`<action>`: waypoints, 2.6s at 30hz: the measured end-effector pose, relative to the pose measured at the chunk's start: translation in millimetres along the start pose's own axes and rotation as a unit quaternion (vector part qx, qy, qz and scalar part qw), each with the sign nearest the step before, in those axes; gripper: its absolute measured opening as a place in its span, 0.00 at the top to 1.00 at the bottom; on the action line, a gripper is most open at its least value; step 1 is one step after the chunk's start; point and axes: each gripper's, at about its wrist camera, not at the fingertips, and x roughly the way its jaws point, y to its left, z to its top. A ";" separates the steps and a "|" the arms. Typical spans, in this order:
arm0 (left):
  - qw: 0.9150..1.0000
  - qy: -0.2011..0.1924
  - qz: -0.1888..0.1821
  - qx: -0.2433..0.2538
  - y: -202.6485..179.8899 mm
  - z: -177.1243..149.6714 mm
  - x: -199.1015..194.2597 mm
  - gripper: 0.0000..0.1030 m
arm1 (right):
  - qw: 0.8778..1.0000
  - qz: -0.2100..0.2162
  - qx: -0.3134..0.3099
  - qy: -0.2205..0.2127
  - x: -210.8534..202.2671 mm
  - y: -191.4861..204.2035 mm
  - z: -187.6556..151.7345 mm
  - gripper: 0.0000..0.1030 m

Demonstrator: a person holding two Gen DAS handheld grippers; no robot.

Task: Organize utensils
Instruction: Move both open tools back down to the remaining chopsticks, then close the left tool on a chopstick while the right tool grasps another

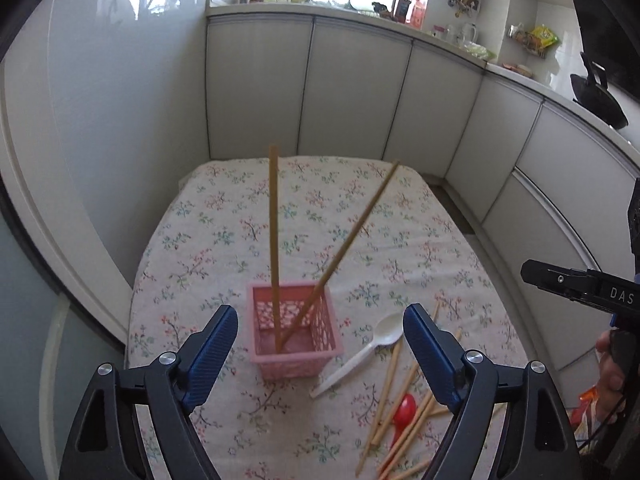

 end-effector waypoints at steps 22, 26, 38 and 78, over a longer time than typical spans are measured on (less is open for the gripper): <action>0.976 0.191 -0.088 0.057 -109.8 -47.7 102.4 0.47 | 0.976 -0.080 0.109 0.168 19.2 -121.9 -56.6 0.34; 0.976 0.186 -0.095 0.064 -121.1 -38.0 130.6 0.72 | 0.974 -0.083 0.116 0.177 25.7 -129.7 -56.5 0.34; 0.977 0.184 -0.059 0.091 -152.5 -26.1 211.3 0.81 | 0.963 -0.084 0.144 0.214 51.4 -154.6 -58.9 0.34; 0.990 0.090 -0.031 0.099 -82.5 -9.7 70.4 0.95 | 0.957 -0.081 0.131 0.245 157.7 -101.8 -31.4 0.71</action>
